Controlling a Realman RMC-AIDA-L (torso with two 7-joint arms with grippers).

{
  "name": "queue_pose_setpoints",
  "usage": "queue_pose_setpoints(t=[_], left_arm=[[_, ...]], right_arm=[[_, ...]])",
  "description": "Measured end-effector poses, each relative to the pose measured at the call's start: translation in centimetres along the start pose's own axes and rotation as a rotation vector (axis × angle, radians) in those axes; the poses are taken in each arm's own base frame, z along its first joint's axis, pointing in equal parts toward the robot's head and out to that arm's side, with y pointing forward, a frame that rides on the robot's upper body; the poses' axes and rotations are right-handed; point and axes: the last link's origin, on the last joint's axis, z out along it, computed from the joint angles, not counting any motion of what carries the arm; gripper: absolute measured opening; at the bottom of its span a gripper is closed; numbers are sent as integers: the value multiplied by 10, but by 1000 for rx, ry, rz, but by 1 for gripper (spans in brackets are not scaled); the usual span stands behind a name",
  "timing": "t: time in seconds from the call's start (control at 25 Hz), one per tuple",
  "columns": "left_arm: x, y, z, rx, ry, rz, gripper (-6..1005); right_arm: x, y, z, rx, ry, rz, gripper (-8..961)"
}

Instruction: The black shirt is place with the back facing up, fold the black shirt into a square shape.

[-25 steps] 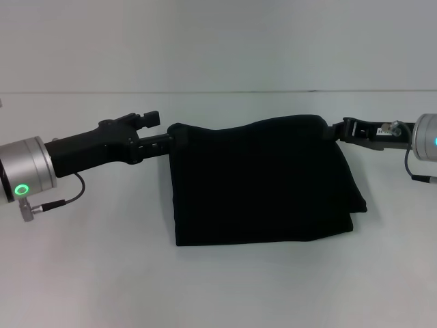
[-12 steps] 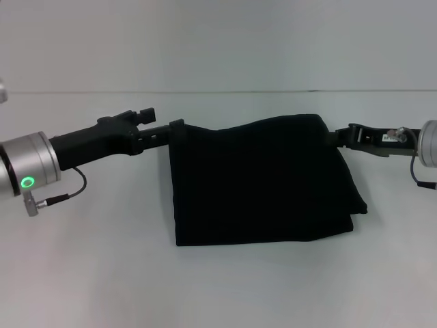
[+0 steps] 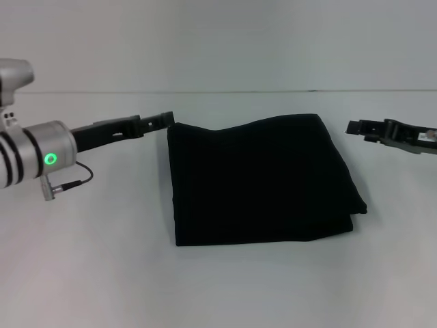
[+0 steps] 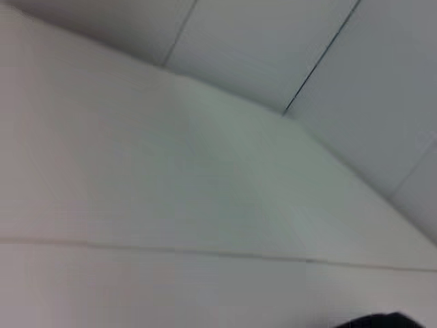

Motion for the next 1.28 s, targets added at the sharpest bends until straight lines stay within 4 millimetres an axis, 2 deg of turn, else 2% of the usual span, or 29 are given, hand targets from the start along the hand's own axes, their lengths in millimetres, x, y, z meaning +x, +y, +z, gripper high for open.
queue_pose_setpoints(t=[0.08,0.28,0.52,1.04,1.28], left_arm=[[-2,1,7,32,-43,-14,945],[-7,3,20,92,-131,-28,945],[-9,8,30,114,-144,-29,945],[-13,22,49,118,-197,39,946],[-12,27,53,106,-206,55,915]], right_arm=[[0,-3,-7,-5,-1,2,542],[-1,-10,-18,-8,-1,9,627],[0,-11,-20,-4,10,-5,730],[-2,-9,-18,-6,12,-14,723],[-3,-9,-18,-3,9,-15,721]])
